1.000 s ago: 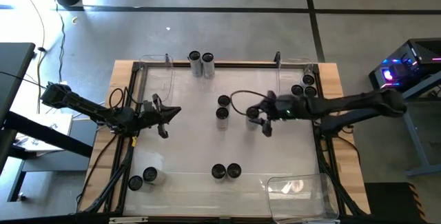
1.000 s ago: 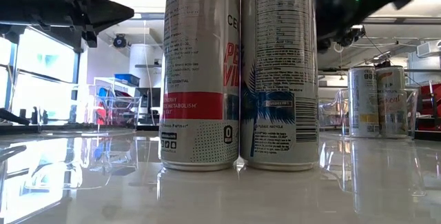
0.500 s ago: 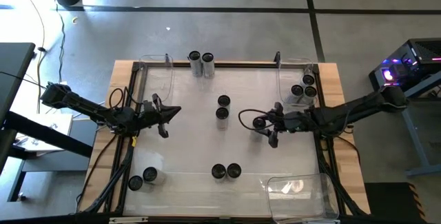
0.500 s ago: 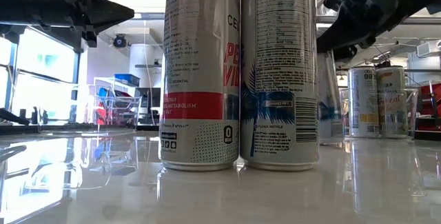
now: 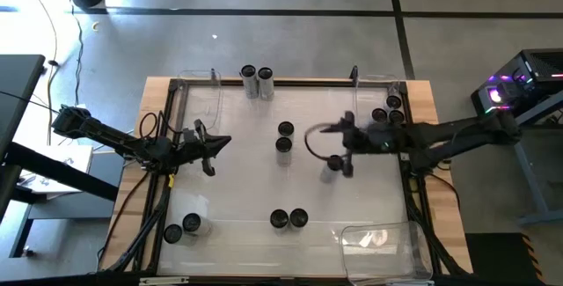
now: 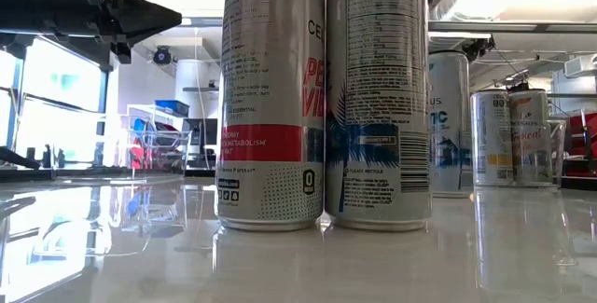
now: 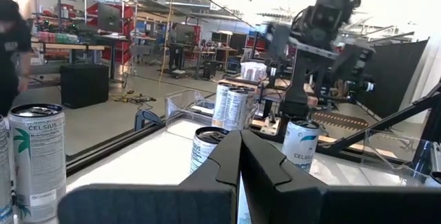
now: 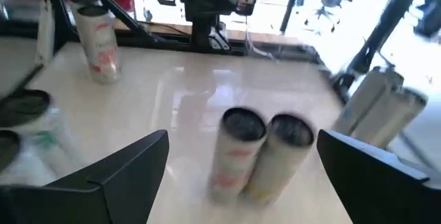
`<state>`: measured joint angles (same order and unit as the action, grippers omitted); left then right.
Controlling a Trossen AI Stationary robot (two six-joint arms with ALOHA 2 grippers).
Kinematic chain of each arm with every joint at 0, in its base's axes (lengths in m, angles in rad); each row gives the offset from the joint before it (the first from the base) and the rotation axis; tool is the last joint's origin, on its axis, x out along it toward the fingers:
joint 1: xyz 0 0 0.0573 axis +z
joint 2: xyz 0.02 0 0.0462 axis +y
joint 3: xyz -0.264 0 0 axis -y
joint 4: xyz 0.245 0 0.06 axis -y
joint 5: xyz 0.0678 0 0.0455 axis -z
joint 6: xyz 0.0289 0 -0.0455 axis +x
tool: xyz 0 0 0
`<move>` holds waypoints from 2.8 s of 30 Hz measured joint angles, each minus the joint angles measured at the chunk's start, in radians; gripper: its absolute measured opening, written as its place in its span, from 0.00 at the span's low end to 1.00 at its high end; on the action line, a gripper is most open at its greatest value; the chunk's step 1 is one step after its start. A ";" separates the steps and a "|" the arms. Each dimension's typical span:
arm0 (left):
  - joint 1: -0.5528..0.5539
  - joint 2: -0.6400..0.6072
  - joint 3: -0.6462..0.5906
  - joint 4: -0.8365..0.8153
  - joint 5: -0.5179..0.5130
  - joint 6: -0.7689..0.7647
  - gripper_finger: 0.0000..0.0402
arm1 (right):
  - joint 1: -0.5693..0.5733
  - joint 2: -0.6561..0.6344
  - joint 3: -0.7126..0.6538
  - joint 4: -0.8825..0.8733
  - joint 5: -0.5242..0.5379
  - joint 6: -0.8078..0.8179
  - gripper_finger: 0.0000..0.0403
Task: Sort soda cans
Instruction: Put the yellow soda can into the top right transparent bin
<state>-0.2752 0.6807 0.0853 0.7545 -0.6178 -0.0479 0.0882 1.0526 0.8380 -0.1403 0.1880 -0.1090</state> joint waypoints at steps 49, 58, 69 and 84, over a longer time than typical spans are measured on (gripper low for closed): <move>0.000 0.000 0.000 -0.007 0.000 0.007 0.00 | -0.424 0.849 0.785 -0.628 -0.562 -0.538 0.59; 0.000 0.000 0.000 -0.009 0.002 0.000 0.00 | -0.500 0.602 0.783 -0.786 -0.355 -0.377 0.59; 0.000 0.001 0.000 -0.025 0.005 -0.001 0.00 | -0.665 0.227 0.677 -0.928 0.015 -0.100 0.59; 0.000 0.013 0.000 -0.019 0.003 0.009 0.00 | -0.929 0.053 0.246 -0.796 -0.022 0.012 0.59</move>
<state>-0.2752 0.6937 0.0853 0.7358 -0.6145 -0.0388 -0.8410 1.1060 1.0841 -0.9366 0.1658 -0.0971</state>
